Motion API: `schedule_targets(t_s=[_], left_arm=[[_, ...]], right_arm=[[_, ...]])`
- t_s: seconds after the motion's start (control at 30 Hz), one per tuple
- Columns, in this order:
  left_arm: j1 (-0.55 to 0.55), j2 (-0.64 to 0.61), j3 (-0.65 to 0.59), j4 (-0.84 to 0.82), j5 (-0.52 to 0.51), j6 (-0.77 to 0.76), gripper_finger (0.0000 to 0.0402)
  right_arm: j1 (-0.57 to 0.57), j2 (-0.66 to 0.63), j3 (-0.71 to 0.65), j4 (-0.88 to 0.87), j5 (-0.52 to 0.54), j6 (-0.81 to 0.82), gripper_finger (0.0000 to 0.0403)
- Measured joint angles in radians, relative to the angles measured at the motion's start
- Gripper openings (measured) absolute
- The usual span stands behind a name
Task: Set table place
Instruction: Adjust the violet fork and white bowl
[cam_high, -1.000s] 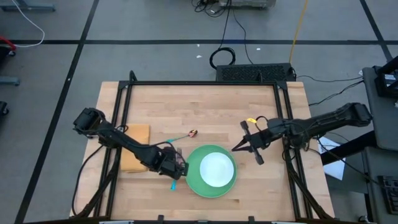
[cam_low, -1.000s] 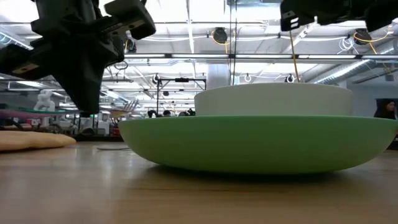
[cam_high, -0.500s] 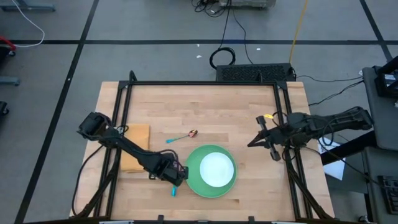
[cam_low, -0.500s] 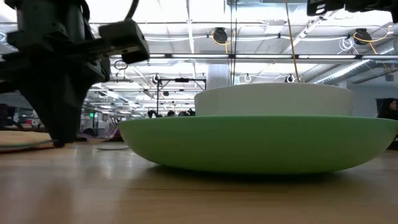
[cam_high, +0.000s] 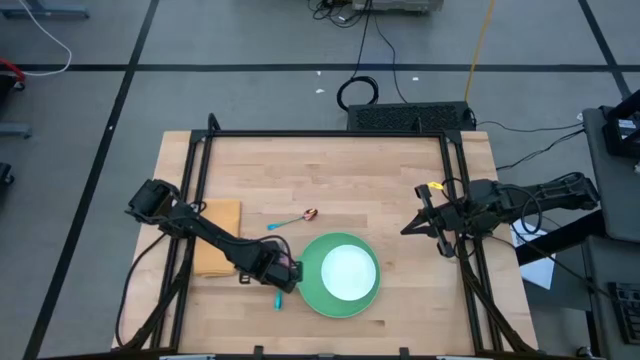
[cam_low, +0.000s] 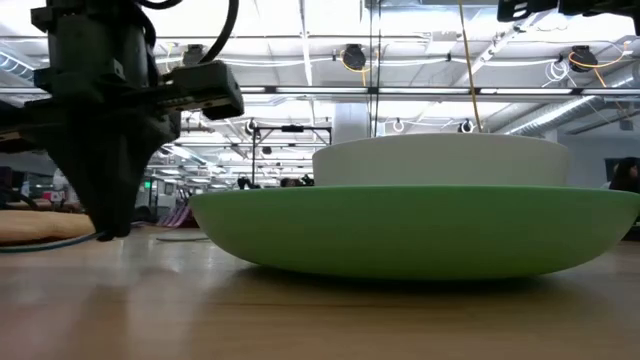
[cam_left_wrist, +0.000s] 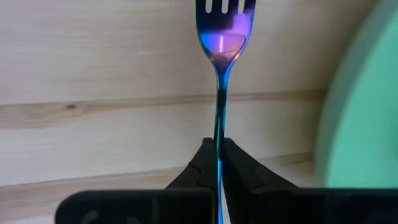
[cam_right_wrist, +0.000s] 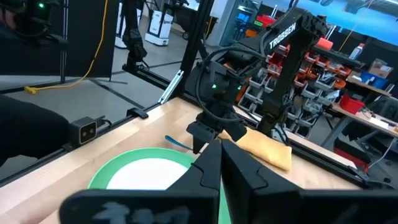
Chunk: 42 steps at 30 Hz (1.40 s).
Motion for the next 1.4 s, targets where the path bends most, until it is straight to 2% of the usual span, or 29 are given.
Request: schedule_targets(t_s=[0.37, 1.4], left_arm=[[0.004, 0.000, 0.000, -0.073, 0.075, 0.002, 0.0003], [0.007, -0.001, 0.000, -0.105, 0.075, 0.013, 0.0003]], right_arm=[[0.000, 0.000, 0.000, -0.010, 0.000, 0.003, 0.0000], [0.000, 0.000, 0.000, -0.010, 0.000, 0.003, 0.0000]])
